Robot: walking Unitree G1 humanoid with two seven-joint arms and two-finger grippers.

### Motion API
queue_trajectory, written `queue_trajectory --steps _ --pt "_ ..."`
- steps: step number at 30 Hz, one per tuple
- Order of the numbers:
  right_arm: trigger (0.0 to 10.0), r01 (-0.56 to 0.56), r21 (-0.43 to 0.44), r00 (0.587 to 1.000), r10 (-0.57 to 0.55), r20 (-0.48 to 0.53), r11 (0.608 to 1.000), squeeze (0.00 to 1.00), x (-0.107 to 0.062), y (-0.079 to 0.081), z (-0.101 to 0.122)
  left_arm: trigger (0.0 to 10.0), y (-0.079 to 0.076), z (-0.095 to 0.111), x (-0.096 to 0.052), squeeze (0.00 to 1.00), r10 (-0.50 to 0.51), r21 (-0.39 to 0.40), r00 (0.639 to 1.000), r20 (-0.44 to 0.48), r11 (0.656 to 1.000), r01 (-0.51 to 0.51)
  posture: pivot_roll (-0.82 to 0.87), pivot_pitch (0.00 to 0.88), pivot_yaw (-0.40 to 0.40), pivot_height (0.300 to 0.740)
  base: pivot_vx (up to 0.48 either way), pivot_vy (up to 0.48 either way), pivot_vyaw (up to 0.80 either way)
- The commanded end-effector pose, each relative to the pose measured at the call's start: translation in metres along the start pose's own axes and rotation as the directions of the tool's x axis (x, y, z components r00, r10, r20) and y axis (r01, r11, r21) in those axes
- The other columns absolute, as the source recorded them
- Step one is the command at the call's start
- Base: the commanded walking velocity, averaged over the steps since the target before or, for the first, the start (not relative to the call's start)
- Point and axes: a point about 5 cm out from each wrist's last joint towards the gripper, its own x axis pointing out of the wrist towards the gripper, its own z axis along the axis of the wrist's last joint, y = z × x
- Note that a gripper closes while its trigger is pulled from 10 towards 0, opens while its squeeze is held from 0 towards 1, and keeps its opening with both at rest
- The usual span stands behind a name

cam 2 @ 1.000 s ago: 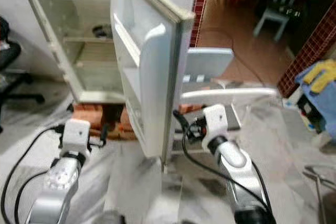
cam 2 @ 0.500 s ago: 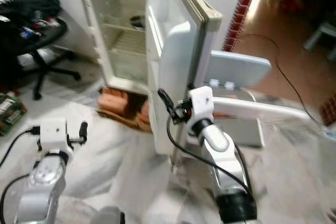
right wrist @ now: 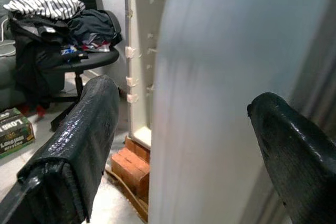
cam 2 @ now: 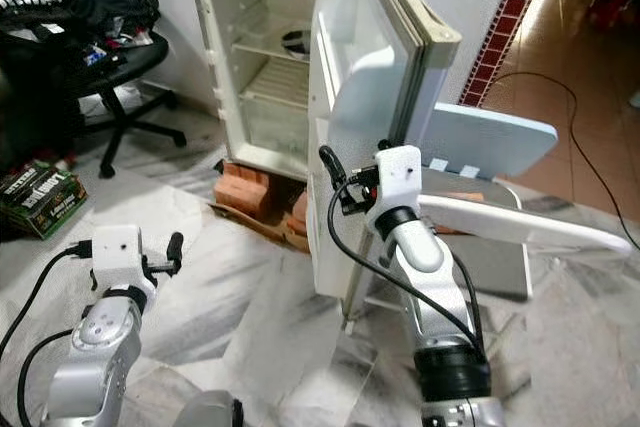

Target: Restocking fridge

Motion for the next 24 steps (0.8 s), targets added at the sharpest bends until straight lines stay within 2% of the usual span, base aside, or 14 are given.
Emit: queue_trajectory --steps 1,3,5,8,9,11,12,13,15,16,17,19,21,24 --pt "10.0 -0.043 0.039 0.998 0.045 -0.033 0.998 0.0 -0.005 0.001 -0.006 10.0 0.002 0.0 -0.001 0.0 0.01 0.002 1.0 -0.004 1.0 -0.01 0.12 0.01 -0.055 0.74 0.0 0.0 0.0" --pt "10.0 -0.158 0.079 0.979 0.167 -0.115 0.984 0.0 -0.017 0.009 -0.019 10.0 0.002 0.0 -0.002 0.0 0.011 0.001 1.0 -0.009 1.0 -0.011 0.12 0.012 -0.054 0.74 0.0 0.0 0.0" --pt "10.0 -0.226 0.072 0.941 0.237 -0.239 0.971 0.0 -0.031 0.013 -0.036 10.0 0.003 -0.001 -0.002 0.0 0.009 -0.001 1.0 -0.013 1.0 -0.01 0.11 0.013 -0.052 0.74 0.0 0.0 0.0" --pt "10.0 -0.23 0.065 0.906 0.238 -0.351 0.971 0.0 -0.044 0.009 -0.053 10.0 0.002 -0.001 -0.001 0.0 0.006 -0.001 1.0 -0.014 1.0 -0.006 0.11 0.012 -0.052 0.74 0.0 0.0 0.0" --pt "10.0 -0.216 0.039 0.882 0.212 -0.421 0.976 0.0 -0.052 0.001 -0.064 10.0 0.001 0.0 0.0 0.0 0.001 0.0 1.0 -0.016 1.0 -0.001 0.11 0.012 -0.05 0.74 0.0 0.0 0.0" --pt "10.0 -0.166 -0.017 0.882 0.14 -0.45 0.986 0.0 -0.054 -0.01 -0.068 10.0 0.001 0.0 0.0 0.0 -0.004 0.0 1.0 -0.017 1.0 0.004 0.1 0.011 -0.047 0.74 0.0 0.0 0.0" --pt "10.0 -0.145 -0.03 0.885 0.116 -0.45 0.989 0.0 -0.053 -0.013 -0.069 10.0 0.001 0.0 0.001 0.0 -0.005 0.0 1.0 -0.017 1.0 0.005 0.1 0.011 -0.047 0.74 0.0 0.0 0.0" --pt "10.0 -0.096 -0.058 0.906 0.063 -0.418 0.994 0.0 -0.046 -0.019 -0.063 10.0 -0.003 0.003 0.0 0.0 -0.046 -0.032 0.999 -0.007 0.998 0.046 0.1 0.01 -0.044 0.74 0.0 0.0 0.0" --pt "10.0 -0.084 -0.073 0.915 0.048 -0.402 0.994 0.0 -0.043 -0.021 -0.06 10.0 -0.005 0.004 0.0 0.0 -0.062 -0.045 0.998 0.0 0.997 0.062 0.1 0.009 -0.042 0.74 0.0 0.0 0.0" --pt "10.0 -0.064 -0.137 0.944 0.016 -0.329 0.988 0.0 -0.031 -0.024 -0.046 10.0 -0.008 0.008 0.001 0.0 -0.08 -0.02 0.997 0.016 0.997 0.08 0.11 0.006 -0.041 0.74 0.0 0.0 0.0" --pt "10.0 -0.053 -0.149 0.954 0.006 -0.301 0.987 0.0 -0.027 -0.025 -0.04 10.0 -0.009 0.008 0.001 0.0 -0.079 -0.004 0.997 0.018 0.997 0.079 0.11 0.005 -0.041 0.74 0.0 0.0 0.0" --pt "10.0 -0.003 -0.139 0.98 -0.025 -0.198 0.99 0.0 -0.014 -0.028 -0.021 10.0 -0.008 0.008 0.002 0.0 -0.07 -0.004 0.997 0.014 0.998 0.07 0.12 0.003 -0.043 0.74 0.0 0.0 0.0" --pt "10.0 0.005 -0.129 0.986 -0.027 -0.165 0.992 0.0 -0.011 -0.028 -0.016 10.0 -0.008 0.007 0.002 0.0 -0.069 -0.007 0.998 0.012 0.998 0.069 0.12 0.001 -0.044 0.74 0.0 0.0 0.0" --pt "10.0 0.043 -0.155 0.997 -0.053 -0.062 0.987 0.0 -0.002 -0.037 0.007 10.0 -0.006 0.007 0.002 0.0 -0.063 -0.01 0.998 0.012 0.998 0.063 0.13 0.0 -0.049 0.74 0.0 0.0 0.0"
